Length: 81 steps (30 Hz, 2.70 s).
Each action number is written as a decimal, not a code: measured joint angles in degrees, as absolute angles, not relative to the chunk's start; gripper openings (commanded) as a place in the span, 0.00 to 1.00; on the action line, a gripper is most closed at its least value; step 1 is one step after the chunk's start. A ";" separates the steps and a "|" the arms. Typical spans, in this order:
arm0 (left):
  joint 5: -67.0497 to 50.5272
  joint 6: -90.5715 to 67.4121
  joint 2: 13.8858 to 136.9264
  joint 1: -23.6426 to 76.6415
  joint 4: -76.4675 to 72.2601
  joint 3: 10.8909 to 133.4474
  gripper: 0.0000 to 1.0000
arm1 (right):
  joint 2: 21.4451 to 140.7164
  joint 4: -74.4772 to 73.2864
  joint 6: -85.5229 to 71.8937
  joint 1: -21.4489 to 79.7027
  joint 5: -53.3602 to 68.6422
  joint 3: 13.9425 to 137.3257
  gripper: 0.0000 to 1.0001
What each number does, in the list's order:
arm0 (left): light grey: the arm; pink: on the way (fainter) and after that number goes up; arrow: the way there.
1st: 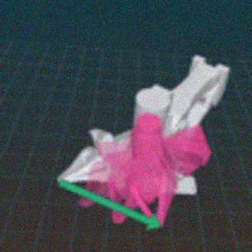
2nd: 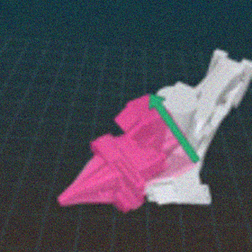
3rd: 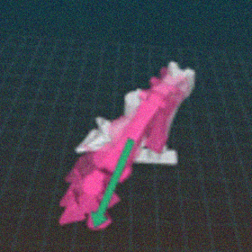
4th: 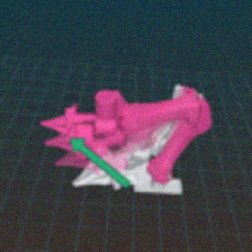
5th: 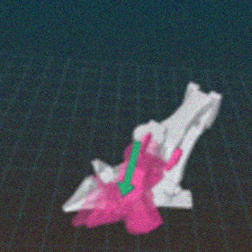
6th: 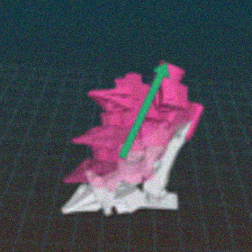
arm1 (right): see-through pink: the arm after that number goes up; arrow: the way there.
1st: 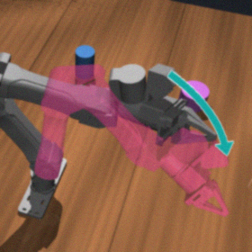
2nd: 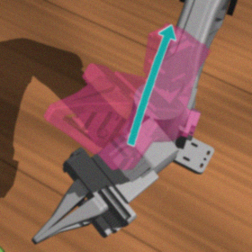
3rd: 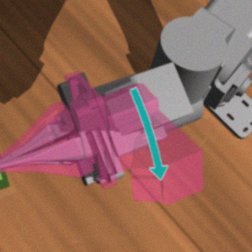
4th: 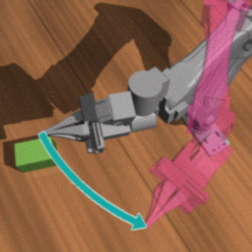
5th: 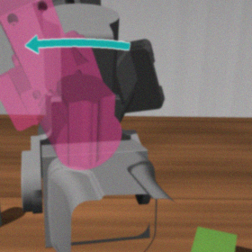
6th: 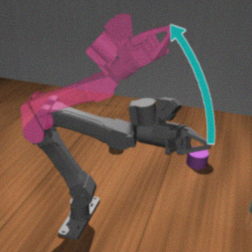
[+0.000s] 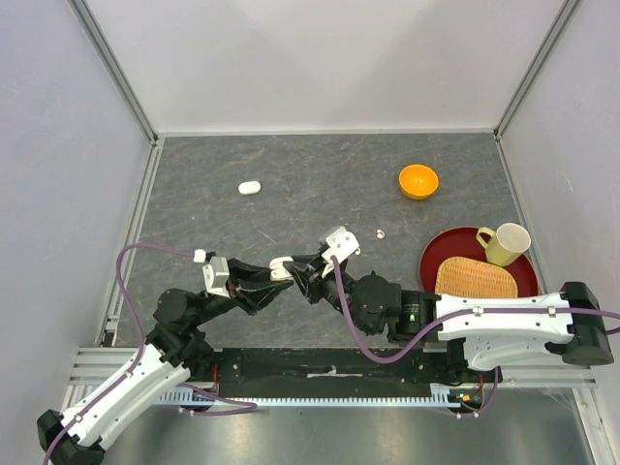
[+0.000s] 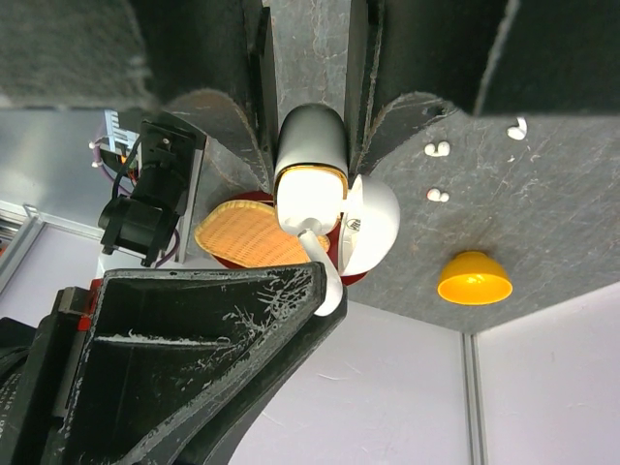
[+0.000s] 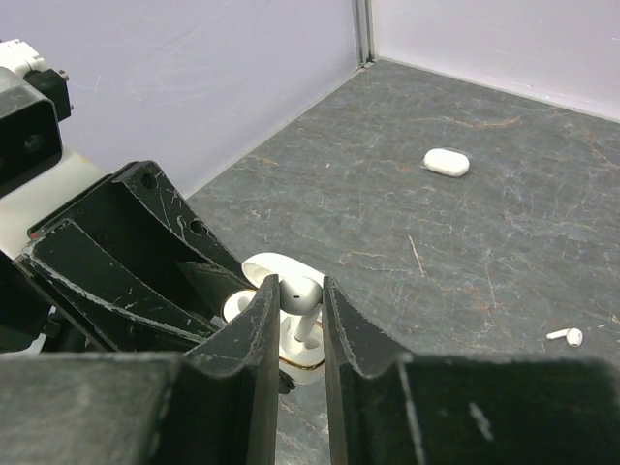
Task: Insert the wireless bluetooth earbuds into the charging case
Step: Place the earbud in the charging case.
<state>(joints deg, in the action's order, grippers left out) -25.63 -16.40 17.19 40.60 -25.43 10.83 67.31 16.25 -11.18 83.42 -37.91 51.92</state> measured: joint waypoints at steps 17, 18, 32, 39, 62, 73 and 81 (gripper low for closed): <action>-25.08 -16.40 15.38 40.60 -23.99 10.85 0.02 | 67.29 17.12 -9.04 83.42 -37.30 50.72 0.00; -25.04 -16.40 15.35 40.60 -23.88 10.85 0.02 | 67.29 17.12 -8.86 83.44 -37.30 50.68 0.00; -22.96 -16.40 14.57 40.82 -22.85 10.83 0.02 | 67.33 17.08 -6.59 84.16 -37.41 50.68 0.00; -22.39 -16.40 14.57 40.91 -22.57 10.83 0.02 | 67.64 17.08 -6.13 84.16 -37.58 50.68 0.00; -19.97 -16.32 13.58 40.91 -22.37 9.89 0.02 | 70.63 11.81 -4.08 84.55 -38.33 53.82 0.03; -18.81 -15.05 13.30 40.88 -22.90 9.85 0.02 | 72.38 4.82 -8.47 85.41 -38.63 59.70 0.86; -18.06 -14.15 12.97 40.86 -22.92 9.82 0.02 | 67.66 1.10 -17.23 83.44 -38.57 62.37 0.97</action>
